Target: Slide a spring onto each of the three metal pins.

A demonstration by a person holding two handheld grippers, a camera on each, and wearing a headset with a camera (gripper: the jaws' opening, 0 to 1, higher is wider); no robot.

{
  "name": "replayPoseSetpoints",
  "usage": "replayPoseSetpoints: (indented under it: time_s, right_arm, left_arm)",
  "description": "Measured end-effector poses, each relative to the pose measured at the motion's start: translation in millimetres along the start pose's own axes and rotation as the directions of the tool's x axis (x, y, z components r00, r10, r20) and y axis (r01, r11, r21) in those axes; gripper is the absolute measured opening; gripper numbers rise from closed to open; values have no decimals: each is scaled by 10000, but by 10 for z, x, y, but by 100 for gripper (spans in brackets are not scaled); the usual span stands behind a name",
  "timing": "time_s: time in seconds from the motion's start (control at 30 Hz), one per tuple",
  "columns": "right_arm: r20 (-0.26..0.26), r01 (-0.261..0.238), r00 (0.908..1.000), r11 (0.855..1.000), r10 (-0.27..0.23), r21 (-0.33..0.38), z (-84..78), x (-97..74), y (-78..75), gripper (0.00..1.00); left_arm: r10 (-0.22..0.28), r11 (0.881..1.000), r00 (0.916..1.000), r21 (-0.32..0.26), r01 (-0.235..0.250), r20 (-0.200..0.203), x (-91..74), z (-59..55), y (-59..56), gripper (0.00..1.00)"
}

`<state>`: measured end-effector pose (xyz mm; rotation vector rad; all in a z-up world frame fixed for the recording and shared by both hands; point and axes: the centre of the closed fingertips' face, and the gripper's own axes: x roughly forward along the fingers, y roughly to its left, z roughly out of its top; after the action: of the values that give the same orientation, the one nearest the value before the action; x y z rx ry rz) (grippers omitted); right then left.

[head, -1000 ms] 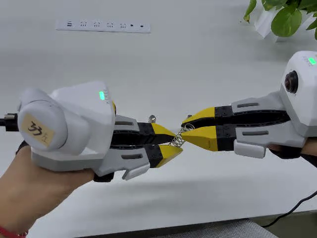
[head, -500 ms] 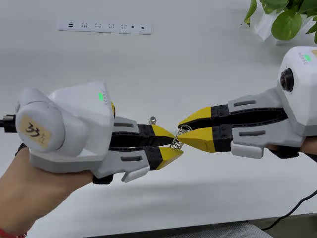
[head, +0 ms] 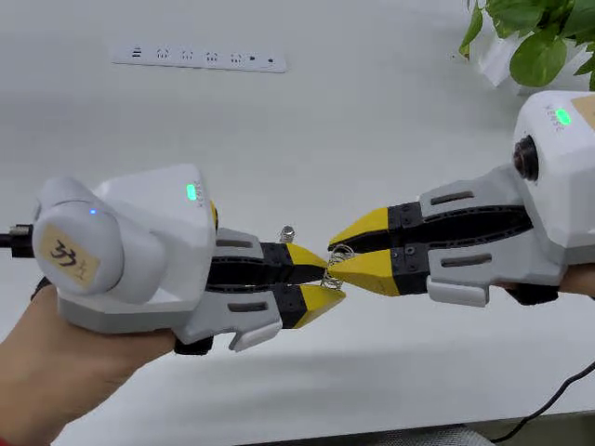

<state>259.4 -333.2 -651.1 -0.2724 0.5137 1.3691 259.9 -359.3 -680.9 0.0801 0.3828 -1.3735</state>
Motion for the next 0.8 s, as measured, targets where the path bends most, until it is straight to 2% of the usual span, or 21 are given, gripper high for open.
replayPoseSetpoints:
  time_s: [0.33,0.43,0.47,0.53,0.6,0.7,0.8]
  right_arm:
    - [-205,-106,9997,9998,103,-156,15,-10,12,7]
    - [-737,-190,9971,9992,165,-346,-28,-32,-2,12]
    - [-1098,-274,9938,9973,198,-678,-54,-56,-18,13]
    - [-1511,-532,9878,9931,371,-1045,-68,-89,-19,14]
    - [-2002,-934,9775,9877,671,-1251,-49,-108,6,15]
    - [-2845,-1402,9554,9698,796,-1996,-34,-124,-18,15]
    - [-3547,-2132,9276,9458,1172,-2450,-31,-92,-14,15]
  left_arm:
    - [5,10000,9999,-60,-4,145,5,26,-13,6]
    - [11,10000,10000,-41,-11,93,6,18,-11,6]
    - [19,10000,10000,-19,-18,51,5,10,-8,6]
    - [46,10000,10000,26,-46,5,5,3,0,6]
    - [74,9999,10000,71,-74,-63,10,-6,9,6]
    - [80,9998,9997,190,-76,-213,24,-24,8,6]
    - [48,9997,9995,238,-41,-320,39,-37,2,6]
